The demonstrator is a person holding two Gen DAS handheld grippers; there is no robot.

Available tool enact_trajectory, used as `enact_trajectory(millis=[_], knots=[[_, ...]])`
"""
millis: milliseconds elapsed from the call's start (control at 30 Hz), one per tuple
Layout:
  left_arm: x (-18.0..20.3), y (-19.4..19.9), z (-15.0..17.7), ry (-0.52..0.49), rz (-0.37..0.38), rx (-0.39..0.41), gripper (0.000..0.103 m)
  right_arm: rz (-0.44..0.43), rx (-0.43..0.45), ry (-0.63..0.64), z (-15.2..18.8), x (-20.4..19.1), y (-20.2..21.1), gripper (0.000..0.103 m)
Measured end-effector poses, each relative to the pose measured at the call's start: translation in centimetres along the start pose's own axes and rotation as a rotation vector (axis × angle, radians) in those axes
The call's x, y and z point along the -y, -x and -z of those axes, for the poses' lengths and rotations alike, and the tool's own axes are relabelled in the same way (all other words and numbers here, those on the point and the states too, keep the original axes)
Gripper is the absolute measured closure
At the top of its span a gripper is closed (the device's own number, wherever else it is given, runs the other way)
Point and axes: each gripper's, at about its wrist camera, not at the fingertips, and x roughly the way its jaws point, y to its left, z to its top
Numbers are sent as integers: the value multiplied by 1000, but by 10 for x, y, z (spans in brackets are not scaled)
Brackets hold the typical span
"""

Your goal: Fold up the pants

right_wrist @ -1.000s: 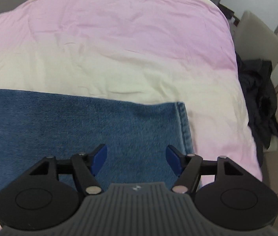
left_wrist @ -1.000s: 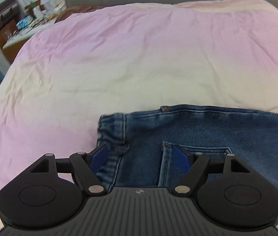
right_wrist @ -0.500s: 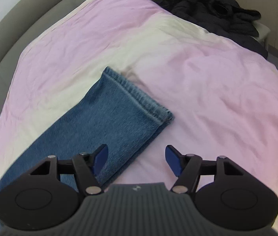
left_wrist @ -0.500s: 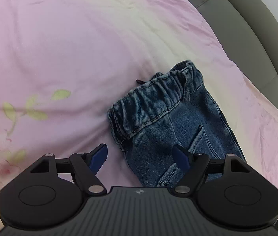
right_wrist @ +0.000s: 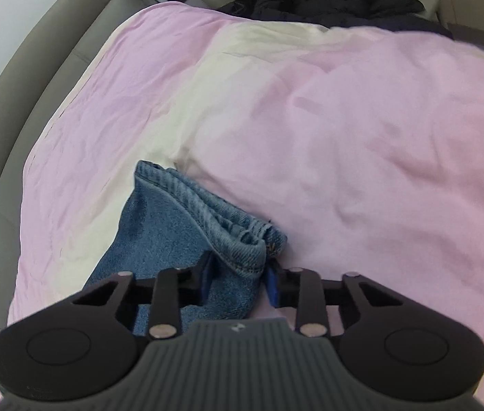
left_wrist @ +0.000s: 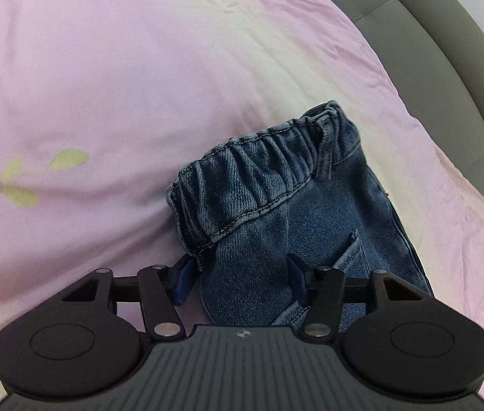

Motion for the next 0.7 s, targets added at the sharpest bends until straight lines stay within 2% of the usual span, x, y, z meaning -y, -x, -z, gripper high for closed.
enact_trajectory(millis=[100, 267, 400, 533, 700], knots=[[16, 16, -9, -72, -33, 19, 46, 19, 18, 85, -11, -26, 17, 94], [49, 54, -28, -188, -33, 5, 49, 37, 76, 214, -25, -79, 59, 96], [54, 91, -34, -270, -5, 6, 49, 16, 109, 274, -30, -94, 105, 96], [22, 97, -31, -259, -31, -43, 49, 63, 40, 249, -27, -59, 128, 96], [-31, 63, -8, -203, -86, -129, 49, 160, -89, 139, 17, 21, 107, 96]])
